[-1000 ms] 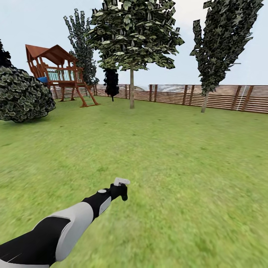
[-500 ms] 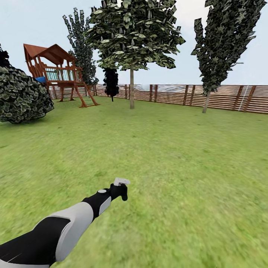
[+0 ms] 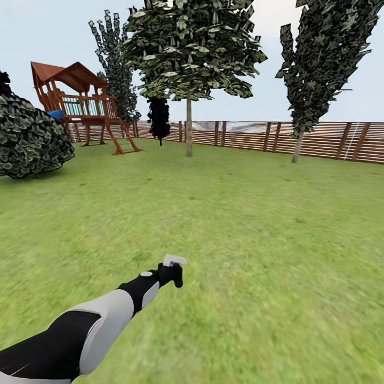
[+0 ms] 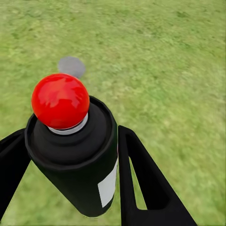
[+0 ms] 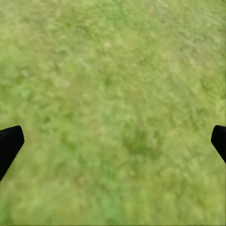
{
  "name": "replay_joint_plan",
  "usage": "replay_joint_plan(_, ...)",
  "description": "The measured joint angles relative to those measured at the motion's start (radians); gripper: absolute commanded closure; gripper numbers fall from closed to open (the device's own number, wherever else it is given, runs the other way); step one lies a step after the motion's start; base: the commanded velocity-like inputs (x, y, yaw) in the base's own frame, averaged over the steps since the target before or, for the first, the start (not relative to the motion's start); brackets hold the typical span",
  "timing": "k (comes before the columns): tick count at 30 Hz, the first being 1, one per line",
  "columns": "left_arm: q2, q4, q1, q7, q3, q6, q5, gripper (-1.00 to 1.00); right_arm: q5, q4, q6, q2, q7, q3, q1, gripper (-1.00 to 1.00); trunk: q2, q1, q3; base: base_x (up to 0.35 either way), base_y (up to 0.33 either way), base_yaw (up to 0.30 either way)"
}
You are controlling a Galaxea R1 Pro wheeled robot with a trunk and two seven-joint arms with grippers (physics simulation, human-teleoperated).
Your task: In the garden, pick up the pesticide atomizer on the floor and spray pesticide onto both trees until each tree trunk is fully covered.
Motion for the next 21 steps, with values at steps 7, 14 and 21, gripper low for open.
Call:
replay_joint_plan(7, 0.0, 0.001, 0.0, 0.0, 0.0, 0.0, 0.0, 1.0, 0.0, 0.0, 0.0, 0.0, 0.0, 0.0, 0.0, -1.0, 0.0, 0.0, 0.0, 0.35, 0.0, 0.0)
replay_joint_plan(14, 0.0, 0.0, 0.0, 0.0, 0.0, 0.0, 0.0, 1.0, 0.0, 0.0, 0.0, 0.0, 0.0, 0.0, 0.0, -1.0, 0.0, 0.0, 0.0, 0.35, 0.0, 0.0)
replay_joint_plan(21, 0.0, 0.001, 0.0, 0.0, 0.0, 0.0, 0.0, 1.0, -0.001, 0.0, 0.0, 0.0, 0.0, 0.0, 0.0, -1.0, 0.0, 0.0, 0.0, 0.35, 0.0, 0.0)
